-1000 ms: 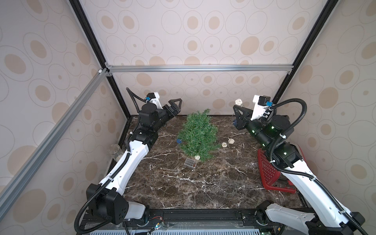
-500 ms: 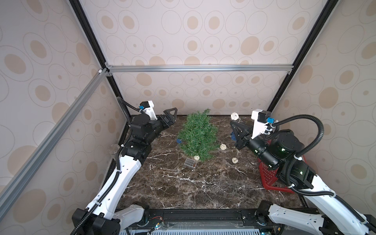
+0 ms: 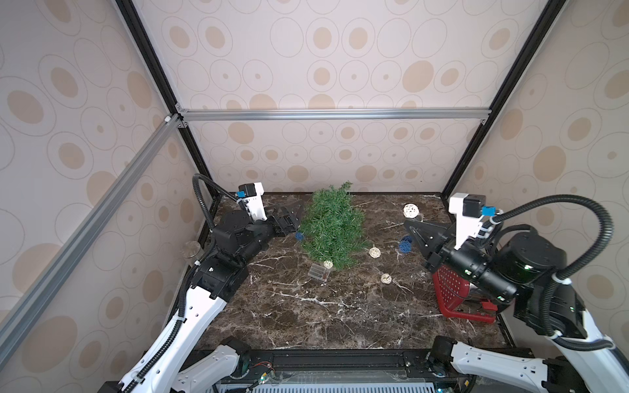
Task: Remove string lights from the small christmas tree
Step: Remove the light string from the Christmas tree.
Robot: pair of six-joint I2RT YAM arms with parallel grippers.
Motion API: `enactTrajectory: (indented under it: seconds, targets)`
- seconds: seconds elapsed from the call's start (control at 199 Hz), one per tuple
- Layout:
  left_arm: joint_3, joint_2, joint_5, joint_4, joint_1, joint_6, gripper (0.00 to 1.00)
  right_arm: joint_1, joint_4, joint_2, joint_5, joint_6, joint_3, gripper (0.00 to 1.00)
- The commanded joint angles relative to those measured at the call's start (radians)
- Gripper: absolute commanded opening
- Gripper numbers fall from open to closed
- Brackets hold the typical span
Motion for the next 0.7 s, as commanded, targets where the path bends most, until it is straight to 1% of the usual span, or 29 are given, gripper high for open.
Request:
enactTrajectory:
  seconds: [0.0, 0.085, 0.151, 0.292, 0.352, 0.452, 0.573, 0.633, 0.699]
  targets:
    - [-0.001, -0.034, 0.009, -0.021, -0.044, 0.086, 0.99, 0.007, -0.172, 0.009, -0.103, 0.05, 0.073, 0.0]
    - [0.002, -0.044, -0.028, -0.041, -0.103, 0.135, 0.99, 0.008, -0.202, 0.025, -0.179, 0.071, 0.095, 0.0]
    - [0.006, -0.046, -0.033, -0.043, -0.145, 0.163, 0.99, 0.007, -0.223, 0.041, -0.233, 0.082, 0.121, 0.0]
    - [0.0, -0.061, -0.011, -0.036, -0.214, 0.227, 0.99, 0.007, -0.237, 0.101, -0.417, 0.105, 0.189, 0.0]
    - [-0.022, -0.081, 0.004, -0.021, -0.243, 0.255, 0.99, 0.007, -0.227, 0.13, -0.473, 0.128, 0.201, 0.0]
    - [-0.095, -0.152, 0.052, 0.042, -0.283, 0.276, 0.99, 0.008, -0.201, 0.171, -0.51, 0.156, 0.198, 0.0]
    - [-0.185, -0.232, 0.126, 0.086, -0.29, 0.239, 0.99, 0.009, -0.121, 0.213, -0.554, 0.199, 0.163, 0.0]
    - [-0.22, -0.257, 0.16, 0.101, -0.295, 0.217, 0.99, 0.016, -0.08, 0.229, -0.547, 0.216, 0.145, 0.0]
    - [-0.248, -0.28, 0.158, 0.104, -0.311, 0.212, 0.99, 0.023, -0.041, 0.248, -0.536, 0.228, 0.134, 0.0]
